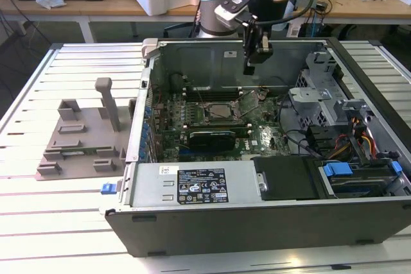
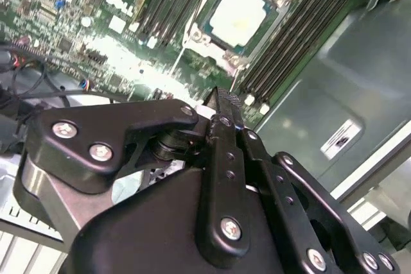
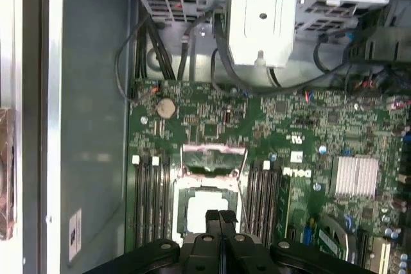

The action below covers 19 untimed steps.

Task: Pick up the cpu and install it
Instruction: 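Close the cpu cover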

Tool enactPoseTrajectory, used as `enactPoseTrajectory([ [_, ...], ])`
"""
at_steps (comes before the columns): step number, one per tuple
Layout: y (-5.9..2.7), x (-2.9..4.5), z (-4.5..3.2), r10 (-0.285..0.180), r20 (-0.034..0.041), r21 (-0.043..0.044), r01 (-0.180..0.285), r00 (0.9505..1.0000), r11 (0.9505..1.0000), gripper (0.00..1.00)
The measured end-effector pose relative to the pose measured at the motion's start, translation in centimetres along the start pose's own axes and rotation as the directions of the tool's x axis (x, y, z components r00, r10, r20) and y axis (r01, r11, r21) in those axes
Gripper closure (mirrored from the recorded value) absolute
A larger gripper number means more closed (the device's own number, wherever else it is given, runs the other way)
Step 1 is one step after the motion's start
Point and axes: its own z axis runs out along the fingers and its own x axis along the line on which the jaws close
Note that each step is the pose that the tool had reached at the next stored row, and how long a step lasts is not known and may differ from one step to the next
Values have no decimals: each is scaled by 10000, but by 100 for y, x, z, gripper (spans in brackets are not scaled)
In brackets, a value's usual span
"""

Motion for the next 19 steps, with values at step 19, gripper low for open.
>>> enactPoseTrajectory([
  [19,514,-12,126,-12,-4,104,12,10000,9999,89],
])
